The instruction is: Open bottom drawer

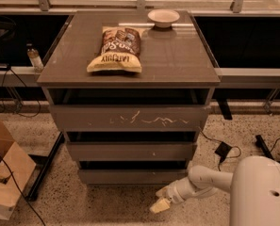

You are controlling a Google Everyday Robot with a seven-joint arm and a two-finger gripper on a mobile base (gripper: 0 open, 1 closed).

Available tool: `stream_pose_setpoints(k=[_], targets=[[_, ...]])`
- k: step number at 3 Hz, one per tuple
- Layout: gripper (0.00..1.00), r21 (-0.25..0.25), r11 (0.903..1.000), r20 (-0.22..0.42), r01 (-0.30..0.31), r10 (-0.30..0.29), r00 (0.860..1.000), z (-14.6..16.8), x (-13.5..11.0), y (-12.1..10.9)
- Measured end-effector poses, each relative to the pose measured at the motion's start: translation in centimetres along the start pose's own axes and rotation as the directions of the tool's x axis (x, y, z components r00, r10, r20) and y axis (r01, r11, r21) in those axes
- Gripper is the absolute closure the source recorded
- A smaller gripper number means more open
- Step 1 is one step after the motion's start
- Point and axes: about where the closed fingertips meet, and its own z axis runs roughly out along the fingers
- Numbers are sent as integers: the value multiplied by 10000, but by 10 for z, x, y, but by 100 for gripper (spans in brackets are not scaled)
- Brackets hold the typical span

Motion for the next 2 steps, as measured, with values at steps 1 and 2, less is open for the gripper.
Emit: stream_pose_setpoints(k=[1,2], targets=[[12,48,9995,370,308,-310,9988,-11,-10,1],[0,214,9987,922,468,-486,9946,-19,-25,-17]])
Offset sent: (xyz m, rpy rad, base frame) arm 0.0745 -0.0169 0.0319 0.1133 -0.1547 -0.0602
